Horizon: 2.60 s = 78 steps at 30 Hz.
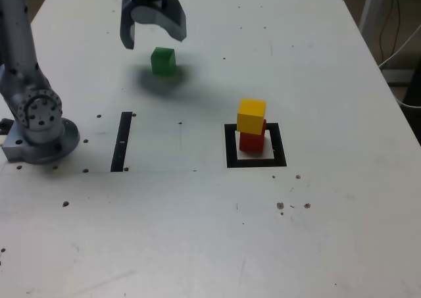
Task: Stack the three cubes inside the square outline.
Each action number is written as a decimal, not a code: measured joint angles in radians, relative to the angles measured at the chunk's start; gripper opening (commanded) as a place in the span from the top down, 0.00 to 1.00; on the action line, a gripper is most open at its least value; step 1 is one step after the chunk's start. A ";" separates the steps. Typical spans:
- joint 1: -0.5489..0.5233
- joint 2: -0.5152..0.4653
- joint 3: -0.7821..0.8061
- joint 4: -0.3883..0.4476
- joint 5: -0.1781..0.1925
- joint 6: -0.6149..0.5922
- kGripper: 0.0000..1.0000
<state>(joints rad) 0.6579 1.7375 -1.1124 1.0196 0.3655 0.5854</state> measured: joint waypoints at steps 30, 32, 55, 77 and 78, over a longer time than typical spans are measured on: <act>-0.029 0.165 -0.038 0.012 -0.045 0.028 0.38; -0.033 0.165 -0.040 0.012 -0.043 0.028 0.39; -0.043 0.172 -0.062 0.002 -0.043 0.033 0.73; -0.486 0.031 -0.428 0.428 -0.106 -0.199 0.74; -0.518 0.028 -0.459 0.458 -0.126 -0.215 0.74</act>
<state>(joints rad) 0.1400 1.7655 -1.5712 1.4772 0.2397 0.3708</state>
